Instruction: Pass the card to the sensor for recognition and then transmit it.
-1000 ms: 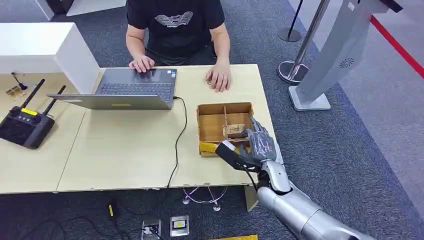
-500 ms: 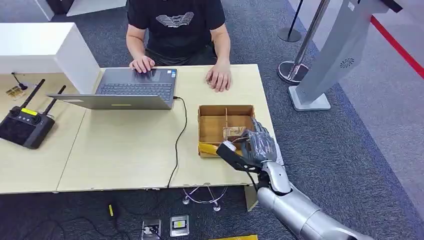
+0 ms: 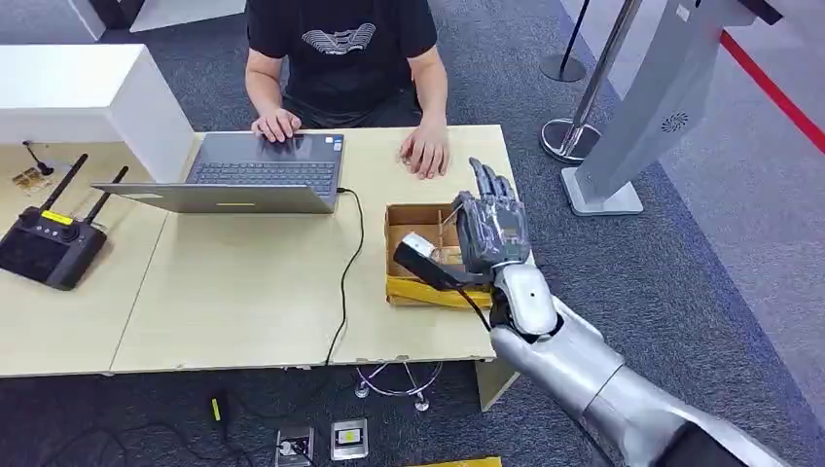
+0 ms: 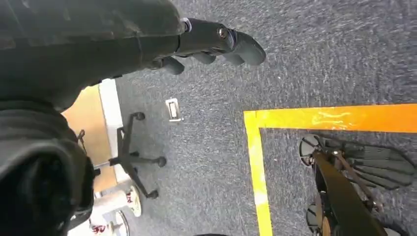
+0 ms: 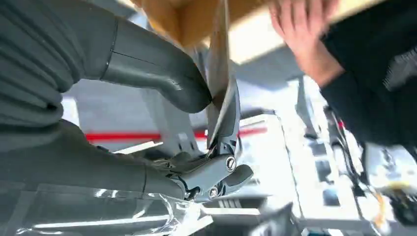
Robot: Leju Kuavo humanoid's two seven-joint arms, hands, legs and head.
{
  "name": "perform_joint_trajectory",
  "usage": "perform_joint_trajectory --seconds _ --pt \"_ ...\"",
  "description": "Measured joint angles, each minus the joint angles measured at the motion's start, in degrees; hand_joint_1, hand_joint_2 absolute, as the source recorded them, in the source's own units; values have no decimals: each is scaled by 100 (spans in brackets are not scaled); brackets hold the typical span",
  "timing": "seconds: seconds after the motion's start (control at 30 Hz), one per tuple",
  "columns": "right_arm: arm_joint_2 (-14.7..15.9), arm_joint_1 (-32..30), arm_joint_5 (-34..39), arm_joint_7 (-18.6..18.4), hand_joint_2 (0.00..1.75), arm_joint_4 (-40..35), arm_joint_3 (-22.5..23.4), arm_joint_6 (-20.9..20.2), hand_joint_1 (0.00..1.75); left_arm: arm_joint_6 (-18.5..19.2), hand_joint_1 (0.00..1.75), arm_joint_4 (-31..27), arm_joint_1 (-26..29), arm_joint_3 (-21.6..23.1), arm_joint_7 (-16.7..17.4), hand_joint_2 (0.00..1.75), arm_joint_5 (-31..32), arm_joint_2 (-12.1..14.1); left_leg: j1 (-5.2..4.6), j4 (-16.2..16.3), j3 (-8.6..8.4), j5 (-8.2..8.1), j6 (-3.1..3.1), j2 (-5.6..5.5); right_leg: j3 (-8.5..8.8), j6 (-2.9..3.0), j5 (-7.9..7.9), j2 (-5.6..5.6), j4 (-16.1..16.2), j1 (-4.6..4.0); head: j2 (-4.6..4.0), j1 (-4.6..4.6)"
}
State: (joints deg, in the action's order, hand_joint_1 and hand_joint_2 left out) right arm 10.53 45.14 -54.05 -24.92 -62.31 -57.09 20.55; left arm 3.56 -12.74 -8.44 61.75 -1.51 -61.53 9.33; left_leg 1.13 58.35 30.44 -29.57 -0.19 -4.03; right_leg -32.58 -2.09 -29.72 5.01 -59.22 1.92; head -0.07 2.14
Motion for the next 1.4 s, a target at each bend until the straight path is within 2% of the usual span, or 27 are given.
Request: perform_joint_trajectory --seconds 0.13,0.27,0.53,0.7,1.3,1.33,1.37,1.4 --pt "-68 387 -278 -144 175 -343 -28 -347 175 0 0 0 -32 114 85 0 101 -13 0 0 0 0 0 0 -1 1 1 0 0 0 0 -2" --pt "-151 590 -274 -168 175 -435 -63 -512 175 0 0 0 -35 153 140 0 109 -29 1 0 1 0 0 -1 0 1 0 -1 1 -1 0 2" --pt "-343 615 -22 -140 175 -337 -146 -514 175 0 0 0 -29 232 140 0 79 -44 1 0 2 0 0 -2 -1 1 0 -1 1 -1 0 0" --pt "-413 613 48 -136 175 -221 -201 -558 175 0 0 0 -26 345 140 0 324 -44 1 0 2 0 0 -2 -1 1 0 -1 1 -1 0 2" --pt "-437 492 -147 -168 175 -90 -227 -597 175 0 0 0 -2 590 96 0 468 -55 1 0 1 0 0 -1 -2 1 0 0 1 -1 0 2" --pt "-437 482 -154 -168 175 -90 -227 -599 154 0 0 0 -2 601 96 0 470 -44 1 0 1 0 0 -1 -2 1 0 0 1 -1 0 0" --pt "-435 471 -166 -171 175 -90 -225 -601 154 0 0 0 -1 608 96 0 477 -33 1 0 1 0 0 -1 -2 1 0 0 1 -1 0 0" --pt "-433 458 -192 -199 0 -90 -221 -580 0 0 0 0 0 612 96 0 485 -18 1 0 1 0 0 -1 -2 1 0 0 1 -1 0 0"
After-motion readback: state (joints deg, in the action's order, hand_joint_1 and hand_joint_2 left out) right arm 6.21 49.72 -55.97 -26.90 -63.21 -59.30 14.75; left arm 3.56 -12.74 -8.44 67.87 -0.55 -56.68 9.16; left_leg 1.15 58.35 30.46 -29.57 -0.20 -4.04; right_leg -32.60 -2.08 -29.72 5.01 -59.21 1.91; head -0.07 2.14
